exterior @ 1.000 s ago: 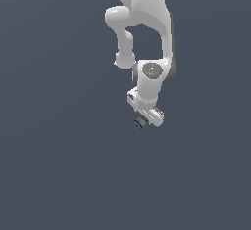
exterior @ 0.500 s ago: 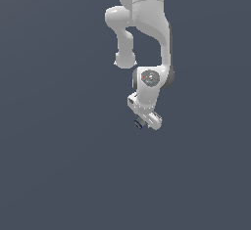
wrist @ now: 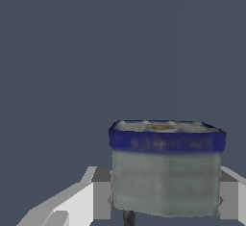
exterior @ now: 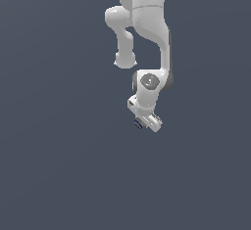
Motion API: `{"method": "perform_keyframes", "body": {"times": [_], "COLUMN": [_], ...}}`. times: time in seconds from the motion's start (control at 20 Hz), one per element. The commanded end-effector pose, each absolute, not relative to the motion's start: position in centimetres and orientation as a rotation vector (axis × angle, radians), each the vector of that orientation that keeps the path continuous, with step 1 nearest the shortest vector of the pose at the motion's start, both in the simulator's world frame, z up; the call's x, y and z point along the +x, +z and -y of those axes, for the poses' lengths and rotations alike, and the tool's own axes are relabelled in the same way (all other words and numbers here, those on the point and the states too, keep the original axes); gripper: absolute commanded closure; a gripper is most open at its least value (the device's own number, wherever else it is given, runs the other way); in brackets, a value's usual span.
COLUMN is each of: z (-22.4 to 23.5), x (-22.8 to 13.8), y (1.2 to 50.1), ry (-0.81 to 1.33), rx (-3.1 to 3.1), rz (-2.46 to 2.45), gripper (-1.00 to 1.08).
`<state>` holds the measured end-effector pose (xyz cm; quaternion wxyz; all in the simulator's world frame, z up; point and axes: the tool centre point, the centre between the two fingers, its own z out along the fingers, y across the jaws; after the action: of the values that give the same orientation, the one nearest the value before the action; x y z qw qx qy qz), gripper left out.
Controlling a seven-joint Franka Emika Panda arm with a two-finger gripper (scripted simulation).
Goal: Pick up the object and move it to a goal position.
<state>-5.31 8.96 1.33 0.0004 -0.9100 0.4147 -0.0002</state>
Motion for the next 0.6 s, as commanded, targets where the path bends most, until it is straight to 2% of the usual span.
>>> {"method": "perform_keyframes", "body": {"times": [0.0,0.55], "z": [-8.92,-8.76], "x": [-5.33,-5.25], "y": [1.26,2.01], "ry": [0.0,-0.001], "rx": [-2.858,-2.858], "rz": [-1.304,-1.302], "gripper": [1.08,1.08]}}
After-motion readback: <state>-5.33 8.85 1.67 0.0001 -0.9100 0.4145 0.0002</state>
